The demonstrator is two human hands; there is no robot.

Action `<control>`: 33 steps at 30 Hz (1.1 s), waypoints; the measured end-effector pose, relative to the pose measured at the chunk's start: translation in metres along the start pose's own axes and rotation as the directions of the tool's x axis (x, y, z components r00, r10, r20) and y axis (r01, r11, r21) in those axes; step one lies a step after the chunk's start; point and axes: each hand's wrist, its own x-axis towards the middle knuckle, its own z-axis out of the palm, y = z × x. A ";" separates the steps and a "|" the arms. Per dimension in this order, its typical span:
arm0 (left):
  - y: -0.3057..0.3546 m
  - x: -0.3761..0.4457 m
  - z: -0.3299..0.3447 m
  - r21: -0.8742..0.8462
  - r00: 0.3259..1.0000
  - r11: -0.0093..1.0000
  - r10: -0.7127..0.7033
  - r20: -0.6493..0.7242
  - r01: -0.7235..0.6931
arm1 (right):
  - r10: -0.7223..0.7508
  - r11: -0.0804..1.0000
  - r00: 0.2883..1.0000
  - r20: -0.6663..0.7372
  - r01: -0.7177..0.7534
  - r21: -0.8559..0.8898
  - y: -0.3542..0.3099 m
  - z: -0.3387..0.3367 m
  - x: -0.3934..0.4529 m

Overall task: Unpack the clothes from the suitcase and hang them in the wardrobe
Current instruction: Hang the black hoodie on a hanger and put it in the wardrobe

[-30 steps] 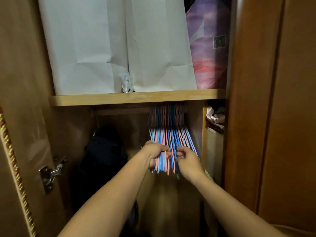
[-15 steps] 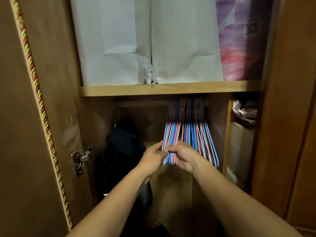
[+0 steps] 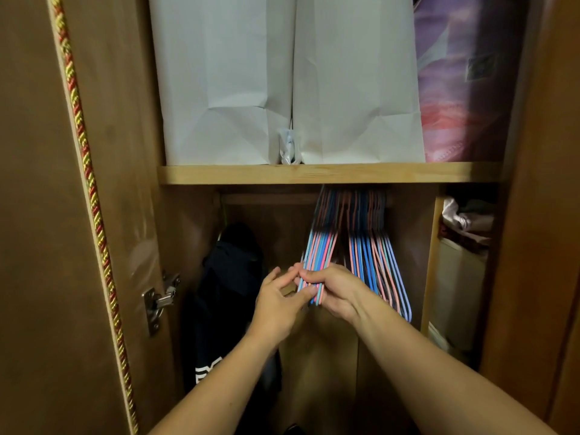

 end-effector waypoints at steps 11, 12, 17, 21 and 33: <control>0.029 0.045 -0.023 -0.222 0.949 0.923 -0.311 0.056 0.315 | -0.093 0.991 0.993 0.074 0.099 -0.095 0.004 -0.003 0.001; 0.033 0.054 -0.020 -0.260 0.933 0.896 -0.342 0.114 0.361 | -0.088 0.987 0.992 0.095 0.100 -0.124 0.008 -0.004 -0.002; 0.059 0.084 -0.003 -0.350 0.825 0.754 -0.445 0.349 0.555 | -0.058 0.946 0.981 0.183 0.113 -0.304 0.041 -0.012 -0.022; 0.039 0.053 0.002 -0.454 0.789 0.646 -0.472 0.394 0.613 | 0.076 0.940 0.955 0.288 0.028 -0.340 0.069 -0.040 -0.064; -0.083 -0.261 0.088 -0.096 0.696 0.711 -0.638 0.330 0.697 | 0.247 0.958 0.948 -0.203 -0.271 -0.099 0.231 -0.197 -0.296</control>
